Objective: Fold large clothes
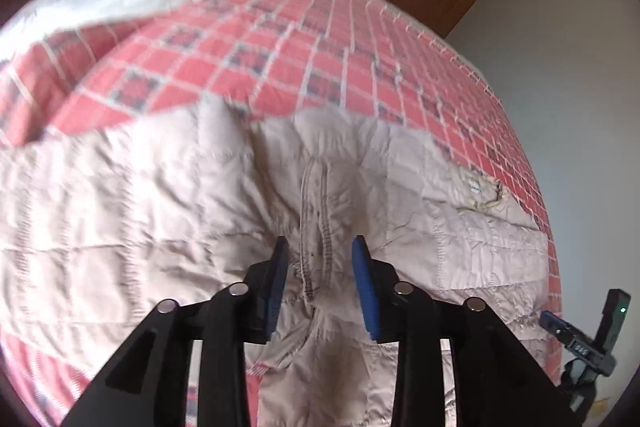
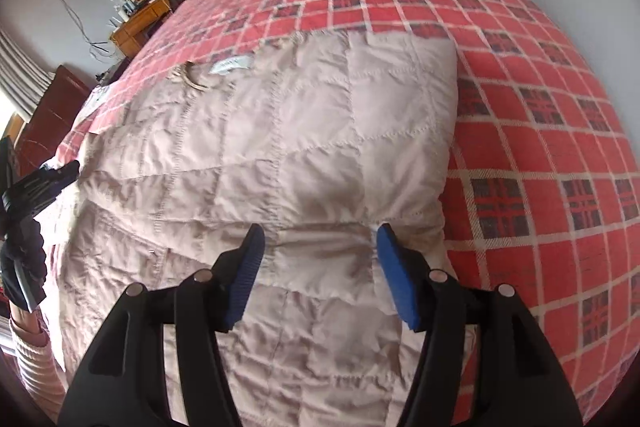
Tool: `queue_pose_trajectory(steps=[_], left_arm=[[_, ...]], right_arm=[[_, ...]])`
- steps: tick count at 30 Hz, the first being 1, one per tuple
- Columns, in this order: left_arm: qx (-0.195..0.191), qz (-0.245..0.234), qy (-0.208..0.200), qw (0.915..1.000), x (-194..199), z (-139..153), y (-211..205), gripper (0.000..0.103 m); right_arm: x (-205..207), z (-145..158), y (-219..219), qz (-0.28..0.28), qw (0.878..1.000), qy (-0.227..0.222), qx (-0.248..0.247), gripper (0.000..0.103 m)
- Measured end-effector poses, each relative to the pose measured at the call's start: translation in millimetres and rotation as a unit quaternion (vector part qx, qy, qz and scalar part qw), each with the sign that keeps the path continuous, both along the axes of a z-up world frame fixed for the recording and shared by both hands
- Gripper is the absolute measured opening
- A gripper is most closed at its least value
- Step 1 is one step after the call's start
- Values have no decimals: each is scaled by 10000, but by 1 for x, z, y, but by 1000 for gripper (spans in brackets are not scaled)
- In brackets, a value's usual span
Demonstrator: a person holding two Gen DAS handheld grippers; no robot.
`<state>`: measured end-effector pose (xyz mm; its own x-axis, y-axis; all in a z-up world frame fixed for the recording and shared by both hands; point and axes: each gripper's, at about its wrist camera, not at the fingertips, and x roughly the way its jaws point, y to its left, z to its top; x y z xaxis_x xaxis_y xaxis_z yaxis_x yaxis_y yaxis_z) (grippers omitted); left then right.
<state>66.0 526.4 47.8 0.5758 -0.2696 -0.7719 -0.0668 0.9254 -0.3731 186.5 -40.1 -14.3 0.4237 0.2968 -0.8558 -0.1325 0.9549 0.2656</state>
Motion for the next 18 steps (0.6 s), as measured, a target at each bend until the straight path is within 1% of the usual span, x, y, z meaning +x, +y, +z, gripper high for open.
queue_pose_trajectory(steps=[3, 5, 6, 8, 10, 12, 14, 15, 18], left_arm=[[255, -135, -580, 9979, -18, 33, -22, 39], [418, -431, -776, 9952, -23, 44, -46, 39], [455, -628, -749, 9942, -22, 43, -58, 39], [570, -910, -518, 9929, -16, 32, -80, 39], [818, -935, -227, 9920, -8, 9, -92, 39], [918, -913, 180, 9914, 6, -18, -96, 38], [731, -906, 438, 9922, 15, -40, -92, 38], [653, -864, 407, 9933, 14, -43, -90, 36], [419, -809, 290, 9954, 7, -35, -84, 36]], right_arm=[[-1, 7, 6, 134, 9997, 56, 210, 58], [0, 8, 16, 208, 9997, 56, 121, 58], [1, 6, 21, 229, 9997, 86, 54, 58], [5, -3, 27, 236, 9994, 235, 26, 58], [11, -14, 30, 177, 9991, 377, -100, 58], [16, -27, 30, 169, 9986, 496, -79, 58], [17, -31, 29, 175, 9987, 471, -41, 59], [16, -30, 29, 178, 9987, 464, -48, 59], [15, -25, 28, 197, 9988, 444, -60, 58]])
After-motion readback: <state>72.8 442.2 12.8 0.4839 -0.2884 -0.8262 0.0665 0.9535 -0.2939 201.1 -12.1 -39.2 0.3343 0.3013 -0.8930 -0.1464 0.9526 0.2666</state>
